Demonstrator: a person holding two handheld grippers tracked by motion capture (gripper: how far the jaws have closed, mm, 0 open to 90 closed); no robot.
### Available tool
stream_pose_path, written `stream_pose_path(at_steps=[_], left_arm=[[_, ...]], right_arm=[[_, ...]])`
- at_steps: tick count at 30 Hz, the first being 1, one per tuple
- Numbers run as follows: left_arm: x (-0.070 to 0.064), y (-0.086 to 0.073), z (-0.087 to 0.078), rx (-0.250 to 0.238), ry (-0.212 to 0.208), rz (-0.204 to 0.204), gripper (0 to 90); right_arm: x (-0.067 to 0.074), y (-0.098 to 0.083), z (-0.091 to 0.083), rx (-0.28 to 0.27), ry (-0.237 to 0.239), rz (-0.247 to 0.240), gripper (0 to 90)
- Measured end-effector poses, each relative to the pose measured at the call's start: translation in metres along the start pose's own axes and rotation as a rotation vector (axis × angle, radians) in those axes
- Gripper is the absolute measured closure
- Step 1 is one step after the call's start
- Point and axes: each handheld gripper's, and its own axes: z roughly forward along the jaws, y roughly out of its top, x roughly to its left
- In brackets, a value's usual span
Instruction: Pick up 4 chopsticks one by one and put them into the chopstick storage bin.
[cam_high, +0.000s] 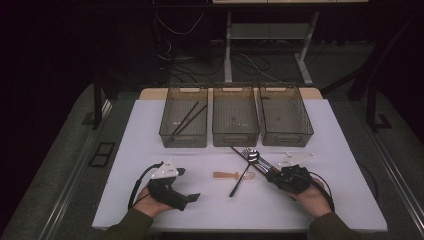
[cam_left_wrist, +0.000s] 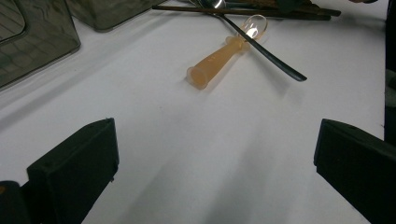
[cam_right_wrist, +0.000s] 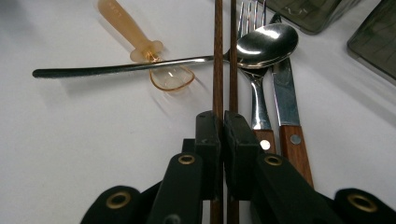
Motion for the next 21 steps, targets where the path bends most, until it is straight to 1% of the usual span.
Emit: stream_pose_path(at_steps=[6, 11, 12, 16, 21], left_arm=[[0.000, -0.001, -0.001, -0.005, -0.006, 0.002, 0.0], [0.000, -0.002, -0.001, -0.015, -0.012, -0.007, 0.0], [0.000, -0.002, -0.001, -0.016, -0.012, -0.002, 0.0], [0.000, -0.002, 0.000, -0.028, -0.006, 0.000, 0.0], [0.000, -0.002, -0.001, -0.026, -0.003, 0.012, 0.0]], right_arm=[[-0.001, 0.002, -0.004, -0.016, 0.011, 0.012, 85.0], [-0.004, 0.005, -0.008, -0.036, 0.021, 0.015, 85.0], [-0.004, 0.006, -0.009, -0.038, 0.026, 0.025, 85.0], [-0.005, 0.009, -0.012, -0.050, 0.043, 0.036, 85.0], [-0.006, 0.017, -0.015, -0.061, 0.073, 0.048, 85.0]])
